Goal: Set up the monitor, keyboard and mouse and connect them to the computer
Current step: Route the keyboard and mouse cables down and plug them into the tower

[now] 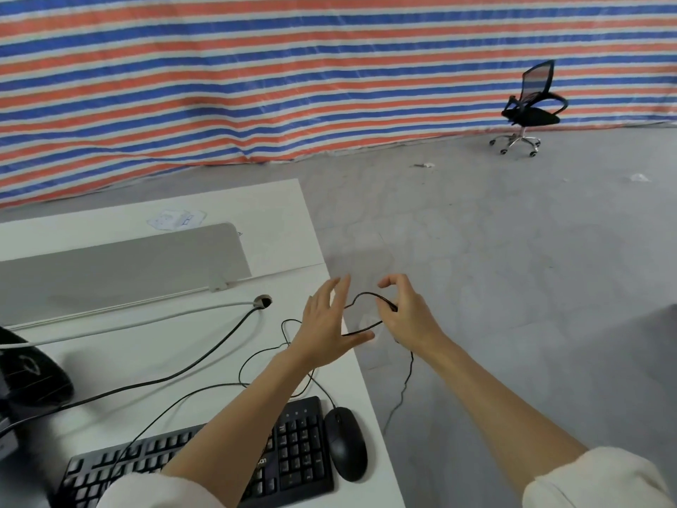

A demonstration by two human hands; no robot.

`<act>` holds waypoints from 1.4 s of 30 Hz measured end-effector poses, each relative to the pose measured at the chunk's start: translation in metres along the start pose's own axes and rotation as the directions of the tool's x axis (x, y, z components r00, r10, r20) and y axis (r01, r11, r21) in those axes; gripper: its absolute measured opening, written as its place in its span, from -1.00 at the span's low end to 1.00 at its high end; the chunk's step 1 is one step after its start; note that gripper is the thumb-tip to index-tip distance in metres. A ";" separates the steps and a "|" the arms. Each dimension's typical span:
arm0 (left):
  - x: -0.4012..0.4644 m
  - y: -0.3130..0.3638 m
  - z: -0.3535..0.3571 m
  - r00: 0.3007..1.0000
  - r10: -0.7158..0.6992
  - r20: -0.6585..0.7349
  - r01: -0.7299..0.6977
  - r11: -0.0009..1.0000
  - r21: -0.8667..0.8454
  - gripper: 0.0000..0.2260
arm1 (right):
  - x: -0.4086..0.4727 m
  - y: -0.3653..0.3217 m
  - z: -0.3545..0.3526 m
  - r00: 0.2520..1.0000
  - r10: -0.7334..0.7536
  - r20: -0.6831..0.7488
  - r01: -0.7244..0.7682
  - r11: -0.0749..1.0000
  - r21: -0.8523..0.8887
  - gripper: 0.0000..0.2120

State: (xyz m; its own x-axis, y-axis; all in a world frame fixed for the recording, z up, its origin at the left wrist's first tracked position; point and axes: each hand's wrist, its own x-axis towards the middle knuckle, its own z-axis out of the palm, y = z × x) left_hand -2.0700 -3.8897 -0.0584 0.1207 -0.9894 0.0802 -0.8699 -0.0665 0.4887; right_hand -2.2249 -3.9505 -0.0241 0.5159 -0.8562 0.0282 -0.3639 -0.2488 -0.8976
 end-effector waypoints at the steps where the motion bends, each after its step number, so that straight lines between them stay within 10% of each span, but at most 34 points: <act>1: 0.002 0.001 -0.001 0.998 -0.016 0.068 0.018 1.000 -0.016 -0.16 | -0.001 0.001 0.000 1.000 -0.014 0.002 0.015 1.000 -0.013 -0.86; 6: 0.004 0.013 -0.001 0.972 -0.042 0.231 0.117 0.939 -0.322 -0.83 | 0.002 0.011 -0.007 0.996 -0.022 -0.083 0.022 1.000 -0.001 -0.86; 11: 0.001 0.020 -0.012 0.999 -0.022 0.039 0.038 0.893 -0.449 -0.65 | 0.011 0.046 -0.014 0.969 0.130 -0.211 -0.098 0.982 0.160 -0.87; 14: 0.005 0.012 -0.023 0.945 -0.256 -0.203 0.107 0.830 -0.547 -0.61 | 0.013 0.078 -0.019 0.891 0.345 -0.295 -0.232 0.904 0.358 -0.96; 24: 0.008 -0.014 -0.031 0.693 -0.635 -0.342 0.320 0.696 -0.643 -0.62 | 0.011 0.108 -0.021 0.869 0.418 -0.265 -0.400 0.908 0.124 -0.75; 30: 0.011 -0.021 -0.029 0.628 -0.741 -0.239 0.264 0.491 -0.830 -0.67 | 0.004 0.106 -0.013 0.937 0.332 -0.113 -0.351 0.893 -0.282 -0.64; 34: 0.018 -0.023 -0.048 0.590 -0.771 -0.242 0.205 0.433 -0.878 -0.69 | 0.019 0.085 -0.009 0.990 0.115 -0.084 -0.139 0.654 -0.744 -0.64; 42: 0.028 -0.017 -0.117 0.528 -0.741 -0.414 0.001 0.488 -0.873 -0.73 | 0.088 -0.021 0.005 0.978 -0.191 -0.079 0.090 0.737 -0.670 -0.83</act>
State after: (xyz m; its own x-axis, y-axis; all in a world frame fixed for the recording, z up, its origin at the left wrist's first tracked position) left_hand -1.9957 -3.9008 0.0372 0.9065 -0.4203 0.0398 -0.0071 0.0790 0.9968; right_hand -2.1676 -4.0186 -0.0048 0.5133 -0.8257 0.2341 -0.7410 -0.5640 -0.3644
